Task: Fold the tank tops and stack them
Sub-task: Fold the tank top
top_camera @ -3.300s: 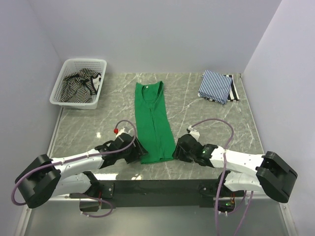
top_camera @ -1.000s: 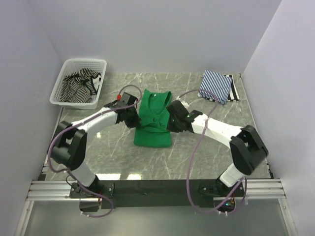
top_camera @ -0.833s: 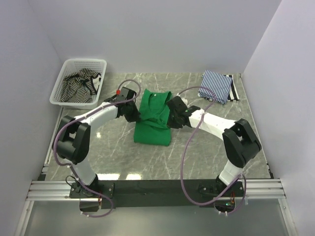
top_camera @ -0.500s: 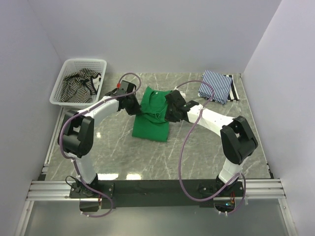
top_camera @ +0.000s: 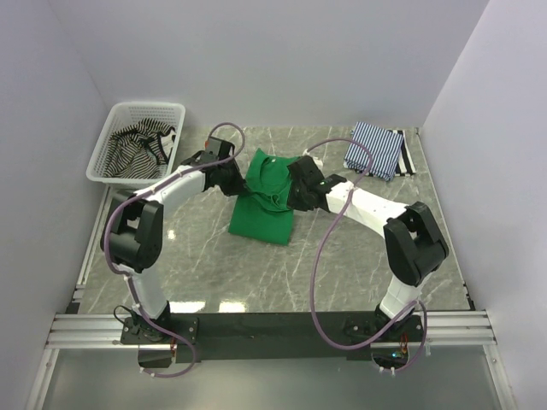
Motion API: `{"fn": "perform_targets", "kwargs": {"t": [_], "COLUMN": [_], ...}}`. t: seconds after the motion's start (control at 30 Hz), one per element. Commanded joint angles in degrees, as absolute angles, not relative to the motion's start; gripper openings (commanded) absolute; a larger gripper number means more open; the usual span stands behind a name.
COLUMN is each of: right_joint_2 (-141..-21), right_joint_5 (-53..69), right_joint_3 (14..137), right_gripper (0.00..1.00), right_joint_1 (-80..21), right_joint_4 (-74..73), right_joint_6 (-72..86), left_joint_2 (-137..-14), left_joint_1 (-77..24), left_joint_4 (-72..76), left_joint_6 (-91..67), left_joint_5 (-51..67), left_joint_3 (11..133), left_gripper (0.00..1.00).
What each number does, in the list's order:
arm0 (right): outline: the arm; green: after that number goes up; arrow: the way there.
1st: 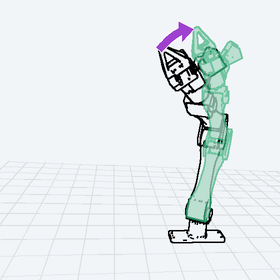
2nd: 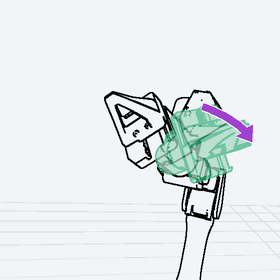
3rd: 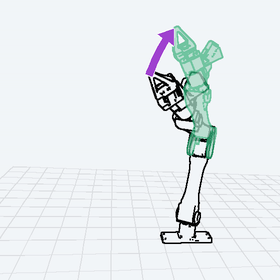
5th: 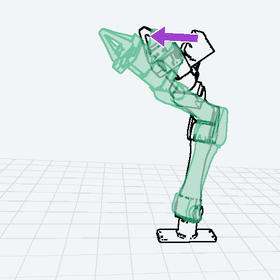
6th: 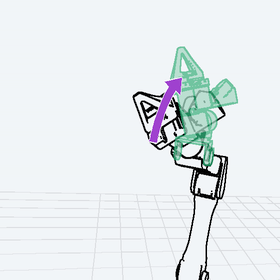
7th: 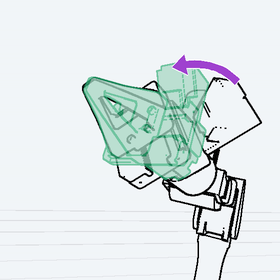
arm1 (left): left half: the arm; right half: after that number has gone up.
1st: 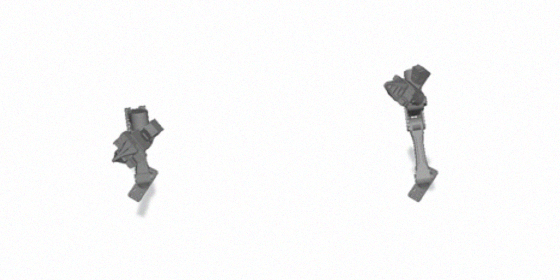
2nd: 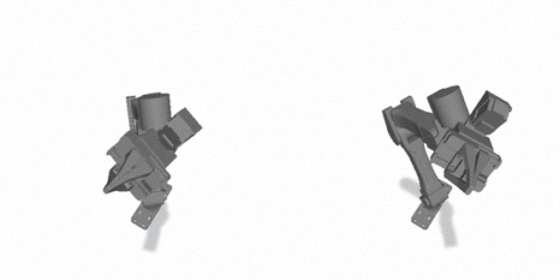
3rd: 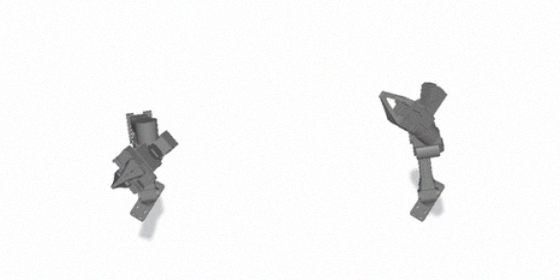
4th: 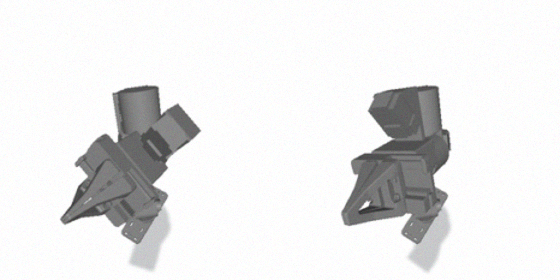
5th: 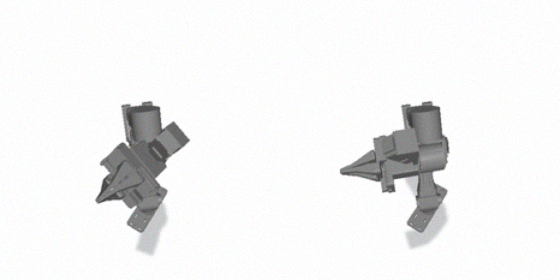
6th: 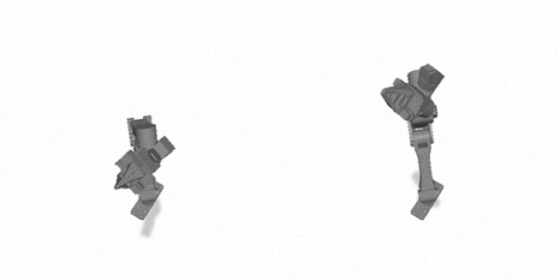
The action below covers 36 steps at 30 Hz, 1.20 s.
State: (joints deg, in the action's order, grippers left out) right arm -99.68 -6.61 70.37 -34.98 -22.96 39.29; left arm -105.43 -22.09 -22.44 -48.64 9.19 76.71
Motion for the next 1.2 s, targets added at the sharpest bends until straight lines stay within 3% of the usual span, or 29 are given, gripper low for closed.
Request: {"fn": "perform_targets", "kwargs": {"t": [0.0,0.3,0.5,0.53,0.57,0.6,0.7,0.73,0.8,0.93,1.17], "right_joint_2": [-95.4,-95.2,-99.7,-101.0,-101.6,-102.0,-102.0,-101.3,-100.8,-98.4,-95.5], "right_joint_5": [-7.7,-8.3,-9.2,-9.2,-9.1,-9.1,-9.7,-9.8,-10.6,-11.3,-9.8], "right_joint_3": [70.1,72.2,75.0,75.8,76.1,76.5,77.0,77.1,77.5,76.8,70.2], "right_gripper": [0.0,0.0,0.0,0.04,0.11,0.3,0.49,0.54,0.55,0.55,0.54], "right_joint_1": [-34.8,-34.8,-33.9,-33.7,-33.1,-32.8,-32.0,-31.8,-31.5,-31.6,-33.7], "right_joint_4": [-20.0,-21.4,-21.4,-21.6,-21.7,-21.8,-21.4,-21.1,-21.4,-21.4,-20.1], "right_joint_6": [38.8,37.7,37.4,37.4,37.4,37.3,36.9,36.8,36.6,35.8,36.8], "left_joint_2": [-101.0,-100.5,-106.4,-108.2,-109.0,-109.5,-109.0,-107.3,-105.7,-100.7,-93.6], "left_joint_1": [-22.1,-22.0,-21.6,-21.5,-21.4,-21.4,-20.8,-20.7,-20.3,-19.8,-20.9], "left_joint_4": [-17.8,-18.4,-18.3,-18.2,-17.7,-17.5,-15.3,-14.8,-15.5,-17.8,-17.1], "left_joint_6": [-46.6,-45.8,-46.5,-46.6,-46.7,-46.8,-47.5,-47.3,-46.8,-46.1,-47.9], "left_joint_5": [11.6,11.2,11.0,11.4,11.5,11.5,11.9,11.5,9.9,8.4,7.1], "left_joint_3": [75.4,77.0,81.8,83.0,83.2,83.5,82.8,82.2,82.1,80.8,67.6], "left_gripper": [0.01,0.01,0.01,0.01,0.04,0.23,0.56,0.61,0.67,0.65,0.52]}}
